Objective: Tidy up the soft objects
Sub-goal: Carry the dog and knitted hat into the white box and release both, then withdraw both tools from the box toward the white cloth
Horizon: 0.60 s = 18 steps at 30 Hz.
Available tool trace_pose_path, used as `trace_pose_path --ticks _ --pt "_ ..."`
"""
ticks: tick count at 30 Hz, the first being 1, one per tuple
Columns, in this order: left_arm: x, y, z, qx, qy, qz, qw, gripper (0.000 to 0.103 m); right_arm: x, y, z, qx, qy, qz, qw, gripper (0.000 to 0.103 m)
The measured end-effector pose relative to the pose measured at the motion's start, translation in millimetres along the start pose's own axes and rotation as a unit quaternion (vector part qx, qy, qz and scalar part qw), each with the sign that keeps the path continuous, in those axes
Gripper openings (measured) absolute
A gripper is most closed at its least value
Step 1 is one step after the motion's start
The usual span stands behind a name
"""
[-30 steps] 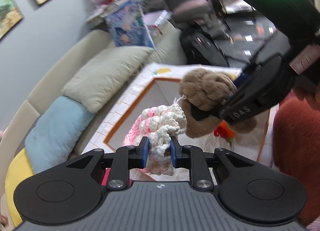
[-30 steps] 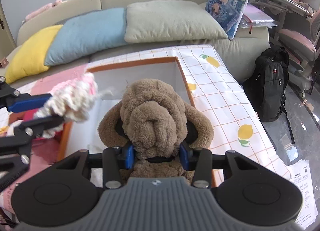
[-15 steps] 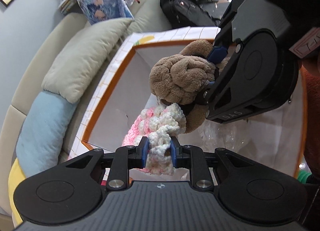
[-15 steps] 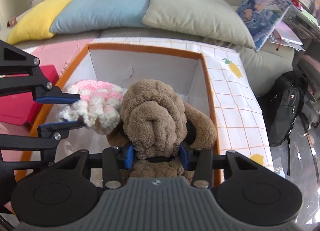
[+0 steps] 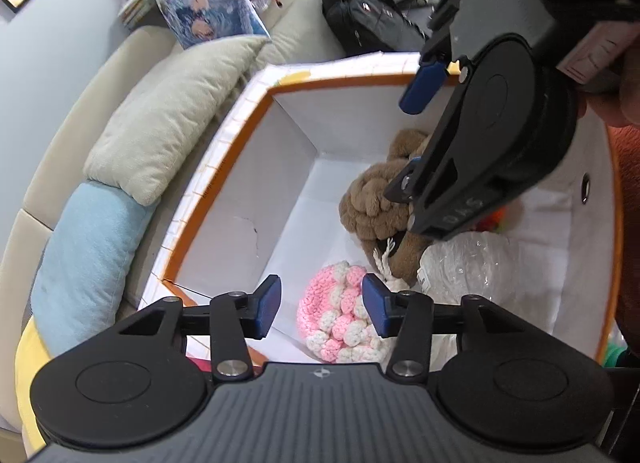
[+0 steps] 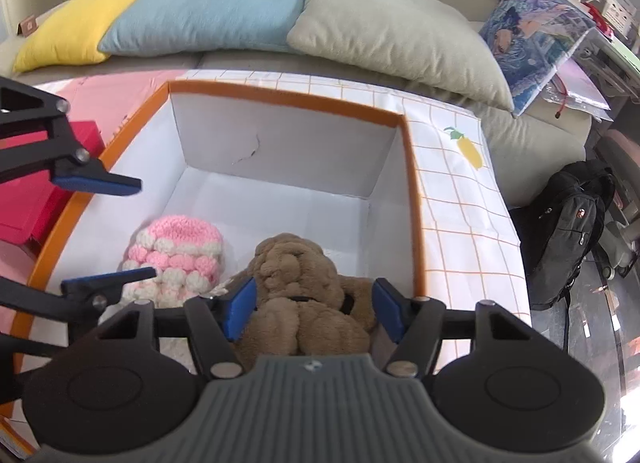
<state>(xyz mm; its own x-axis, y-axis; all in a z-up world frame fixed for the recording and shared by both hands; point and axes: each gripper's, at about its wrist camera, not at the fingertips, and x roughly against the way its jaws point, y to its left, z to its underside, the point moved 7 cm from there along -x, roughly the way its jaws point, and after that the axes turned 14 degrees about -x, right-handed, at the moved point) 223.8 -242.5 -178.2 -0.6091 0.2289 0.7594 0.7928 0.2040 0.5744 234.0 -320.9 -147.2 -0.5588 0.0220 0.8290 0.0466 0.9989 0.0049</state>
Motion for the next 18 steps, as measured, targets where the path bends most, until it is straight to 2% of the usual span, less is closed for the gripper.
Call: trace_pose_path --ticks 6,7,9,12,18 --pt "39 7 6 0.055 -0.042 -0.007 0.9976 0.057 30 -1 5 -0.029 -0.018 -0.007 0.999 0.065" --pt "46 8 8 0.07 -0.051 -0.008 0.9962 0.057 36 0 7 -0.036 -0.02 -0.009 0.999 0.066" --pt "60 9 13 0.101 -0.063 -0.011 0.9928 0.057 47 2 12 -0.055 -0.025 -0.011 0.998 0.076" --pt "79 13 24 0.151 -0.074 -0.024 0.9854 0.057 65 8 22 -0.08 -0.031 -0.017 0.996 0.076" --pt "117 21 56 0.247 -0.089 -0.036 0.9643 0.057 94 31 42 -0.125 -0.045 -0.033 0.991 0.076"
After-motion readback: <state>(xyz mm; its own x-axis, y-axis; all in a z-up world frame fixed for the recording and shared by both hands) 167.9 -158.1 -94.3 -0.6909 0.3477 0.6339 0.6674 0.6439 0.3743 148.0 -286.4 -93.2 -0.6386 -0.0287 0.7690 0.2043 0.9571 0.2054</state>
